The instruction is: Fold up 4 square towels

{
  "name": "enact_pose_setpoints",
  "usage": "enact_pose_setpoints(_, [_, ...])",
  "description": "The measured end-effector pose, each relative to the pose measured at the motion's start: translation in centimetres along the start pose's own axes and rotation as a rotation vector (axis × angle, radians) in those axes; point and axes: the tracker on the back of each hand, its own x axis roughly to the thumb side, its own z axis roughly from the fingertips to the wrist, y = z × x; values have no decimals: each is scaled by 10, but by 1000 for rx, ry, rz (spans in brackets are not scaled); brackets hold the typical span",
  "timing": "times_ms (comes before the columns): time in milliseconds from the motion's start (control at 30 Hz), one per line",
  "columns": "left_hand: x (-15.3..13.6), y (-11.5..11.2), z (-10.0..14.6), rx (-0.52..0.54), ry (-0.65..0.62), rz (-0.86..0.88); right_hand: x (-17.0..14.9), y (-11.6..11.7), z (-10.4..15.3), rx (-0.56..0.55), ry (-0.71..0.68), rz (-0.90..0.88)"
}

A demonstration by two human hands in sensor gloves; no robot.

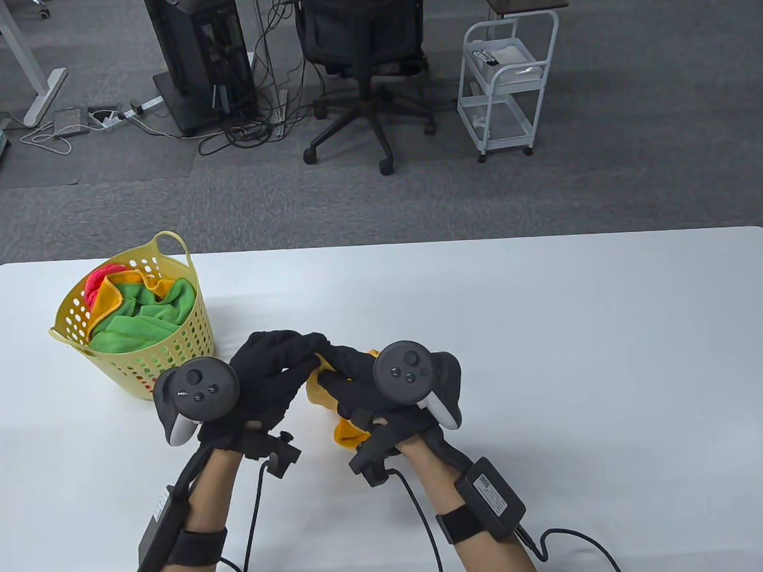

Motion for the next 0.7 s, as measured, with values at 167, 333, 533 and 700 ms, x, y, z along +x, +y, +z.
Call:
enact_pose_setpoints(167, [-7, 5, 1, 29, 43, 19, -13, 3, 11, 38, 6, 78])
enact_pose_setpoints(333, [-11, 17, 4, 99, 77, 51, -35, 1, 23, 77, 32, 184])
enact_pose_setpoints(533, [-20, 32, 9, 166, 114, 100, -60, -4, 33, 100, 72, 275])
enact_pose_setpoints(700, [-24, 41, 13, 212, 124, 117, -77, -6, 39, 105, 101, 372])
